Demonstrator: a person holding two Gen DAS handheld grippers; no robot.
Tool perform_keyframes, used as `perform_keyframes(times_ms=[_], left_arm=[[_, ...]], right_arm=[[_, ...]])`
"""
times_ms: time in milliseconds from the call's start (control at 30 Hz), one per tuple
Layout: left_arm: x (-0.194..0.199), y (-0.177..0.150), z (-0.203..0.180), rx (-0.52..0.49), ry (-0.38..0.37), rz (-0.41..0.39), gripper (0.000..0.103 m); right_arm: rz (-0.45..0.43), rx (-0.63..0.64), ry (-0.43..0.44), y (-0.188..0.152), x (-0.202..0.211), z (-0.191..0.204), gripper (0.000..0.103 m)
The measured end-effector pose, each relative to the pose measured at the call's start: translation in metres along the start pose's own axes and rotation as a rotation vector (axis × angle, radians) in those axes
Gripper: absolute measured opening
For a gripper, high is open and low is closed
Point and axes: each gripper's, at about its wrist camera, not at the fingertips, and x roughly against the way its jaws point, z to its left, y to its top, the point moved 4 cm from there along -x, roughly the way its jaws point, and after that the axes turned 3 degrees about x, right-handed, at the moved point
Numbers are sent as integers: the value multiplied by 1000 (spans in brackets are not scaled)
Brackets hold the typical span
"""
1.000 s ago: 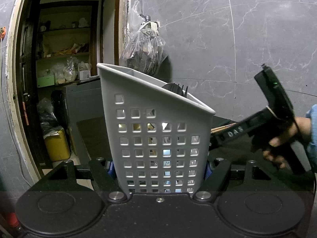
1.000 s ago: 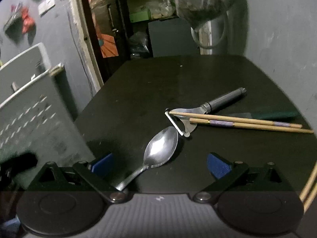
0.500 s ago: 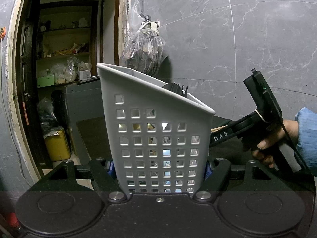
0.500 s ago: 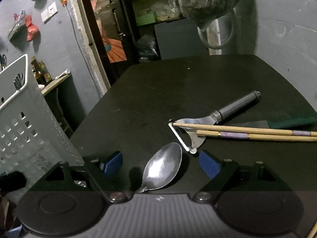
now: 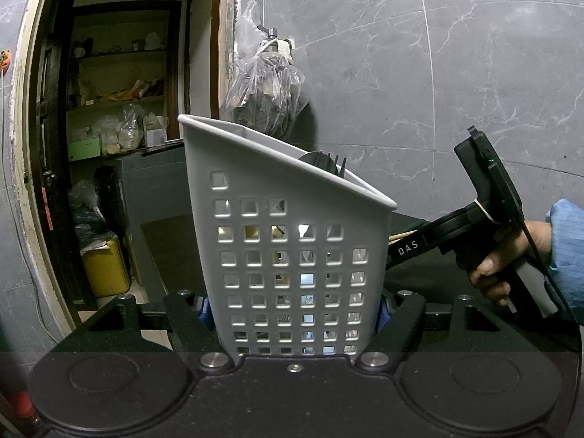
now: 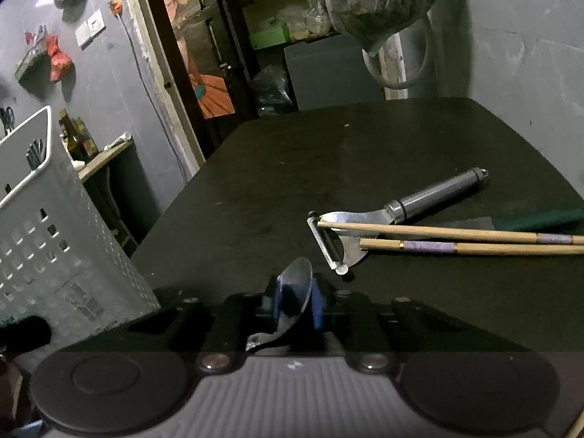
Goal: Organize utensils
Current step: 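Close the right tool on the silver spoon's handle, then lift the silver spoon with the right tool and lower it into the basket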
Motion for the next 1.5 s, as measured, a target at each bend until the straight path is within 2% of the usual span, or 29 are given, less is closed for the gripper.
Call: perform_keyframes(times_ms=[333, 533, 733, 1200, 1500], left_arm=[[0, 0, 0, 1, 0, 0, 76], [0, 0, 0, 0, 0, 0, 76], [0, 0, 0, 0, 0, 0, 76], [0, 0, 0, 0, 0, 1, 76], [0, 0, -1, 0, 0, 1, 76]], right_arm=[[-54, -61, 0, -4, 9, -1, 5], [-108, -76, -25, -5, 25, 0, 3], [-212, -54, -74, 3, 53, 8, 2], [-464, 101, -189, 19, 102, 47, 2], [-670, 226, -244, 33, 140, 83, 2]])
